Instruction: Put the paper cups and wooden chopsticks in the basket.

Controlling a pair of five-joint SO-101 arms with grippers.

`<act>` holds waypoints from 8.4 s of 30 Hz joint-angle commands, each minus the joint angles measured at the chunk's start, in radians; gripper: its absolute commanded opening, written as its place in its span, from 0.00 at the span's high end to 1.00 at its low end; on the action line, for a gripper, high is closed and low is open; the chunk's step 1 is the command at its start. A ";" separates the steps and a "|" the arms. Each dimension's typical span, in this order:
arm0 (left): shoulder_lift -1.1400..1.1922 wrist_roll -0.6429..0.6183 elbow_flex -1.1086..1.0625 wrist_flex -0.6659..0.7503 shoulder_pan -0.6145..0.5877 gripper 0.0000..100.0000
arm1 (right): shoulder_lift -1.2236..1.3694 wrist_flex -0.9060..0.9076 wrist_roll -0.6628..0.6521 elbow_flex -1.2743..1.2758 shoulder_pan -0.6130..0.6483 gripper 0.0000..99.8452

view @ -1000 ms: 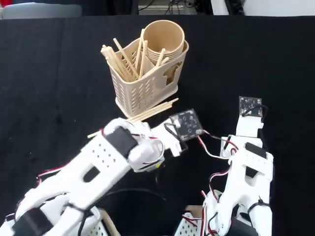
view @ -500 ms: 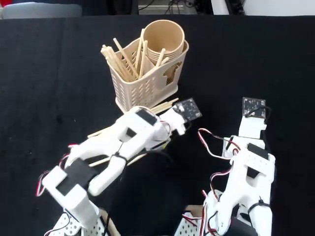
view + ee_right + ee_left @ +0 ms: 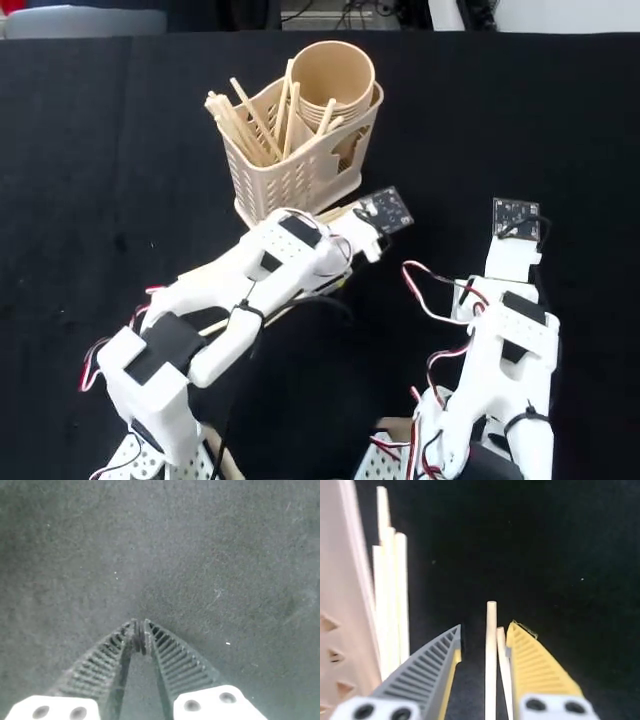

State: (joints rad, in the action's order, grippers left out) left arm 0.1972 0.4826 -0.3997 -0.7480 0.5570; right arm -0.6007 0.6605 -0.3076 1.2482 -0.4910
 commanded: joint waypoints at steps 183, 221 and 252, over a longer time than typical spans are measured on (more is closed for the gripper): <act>-0.298 0.348 -0.344 -0.402 -0.564 0.97 | 0.002 -0.023 0.034 -0.056 -0.018 0.98; -1.409 0.341 -0.783 -0.655 -0.854 0.97 | 0.007 -0.043 0.035 -0.054 -0.011 0.98; -1.401 0.094 -1.044 -0.379 -0.812 0.97 | 0.002 -0.044 0.064 -0.039 0.057 0.98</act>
State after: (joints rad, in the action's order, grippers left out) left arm -1.2006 0.5869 -1.4492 -1.1439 -0.2670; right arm -0.6007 0.6391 -0.2432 1.2482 -0.4511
